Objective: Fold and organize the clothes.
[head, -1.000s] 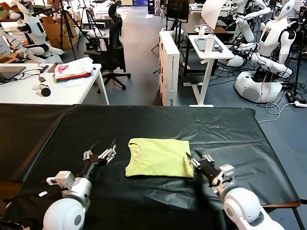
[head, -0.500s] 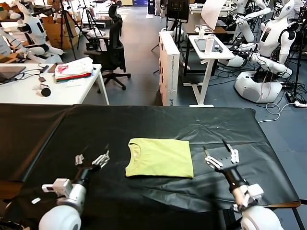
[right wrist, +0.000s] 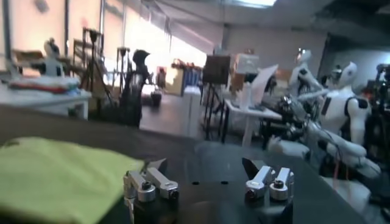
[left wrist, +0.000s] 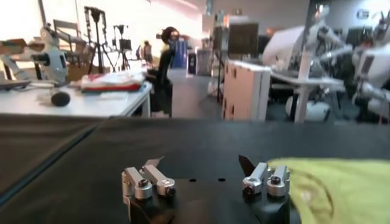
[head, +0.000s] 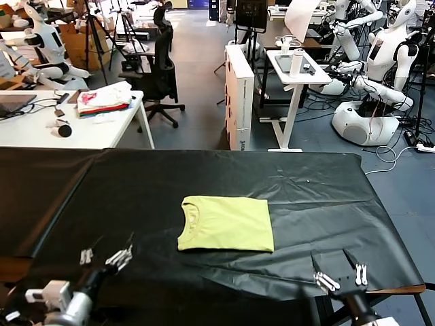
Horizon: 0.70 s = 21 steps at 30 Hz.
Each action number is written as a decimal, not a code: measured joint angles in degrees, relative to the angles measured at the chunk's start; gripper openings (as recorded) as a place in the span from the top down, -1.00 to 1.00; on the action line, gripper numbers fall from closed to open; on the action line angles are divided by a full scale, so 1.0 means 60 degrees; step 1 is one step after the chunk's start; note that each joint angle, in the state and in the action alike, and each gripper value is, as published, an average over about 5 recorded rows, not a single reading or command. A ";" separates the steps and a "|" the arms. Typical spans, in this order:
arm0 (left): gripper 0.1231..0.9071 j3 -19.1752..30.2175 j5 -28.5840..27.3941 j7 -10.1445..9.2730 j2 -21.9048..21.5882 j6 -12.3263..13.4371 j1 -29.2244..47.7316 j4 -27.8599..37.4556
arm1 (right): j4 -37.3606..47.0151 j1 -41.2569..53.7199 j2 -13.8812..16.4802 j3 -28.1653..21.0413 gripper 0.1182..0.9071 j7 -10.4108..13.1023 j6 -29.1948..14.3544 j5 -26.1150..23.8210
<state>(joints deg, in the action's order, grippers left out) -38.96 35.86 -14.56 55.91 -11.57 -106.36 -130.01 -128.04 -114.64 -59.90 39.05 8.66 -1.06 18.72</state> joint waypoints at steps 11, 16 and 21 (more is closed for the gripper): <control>-1.00 -0.0426 0.0136 -0.0150 0.0298 0.0160 -0.1473 -0.0508 | -0.0422 -0.0523 -0.0025 -0.0296 -1.00 0.0112 0.0622 0.0054; -1.00 -0.0457 0.0147 -0.0154 0.0466 0.0182 -0.1791 -0.0513 | -0.0489 -0.0564 -0.0075 -0.0421 -1.00 0.0207 0.0681 0.0059; -1.00 -0.0587 0.0071 -0.0091 0.0582 0.0251 -0.2045 -0.0578 | -0.0508 -0.0552 -0.0071 -0.0462 -1.00 0.0220 0.0681 0.0060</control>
<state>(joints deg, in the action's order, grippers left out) -42.48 36.28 -15.10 59.40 -10.06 -118.63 -133.48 -131.09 -117.95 -60.33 36.27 9.98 3.02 19.08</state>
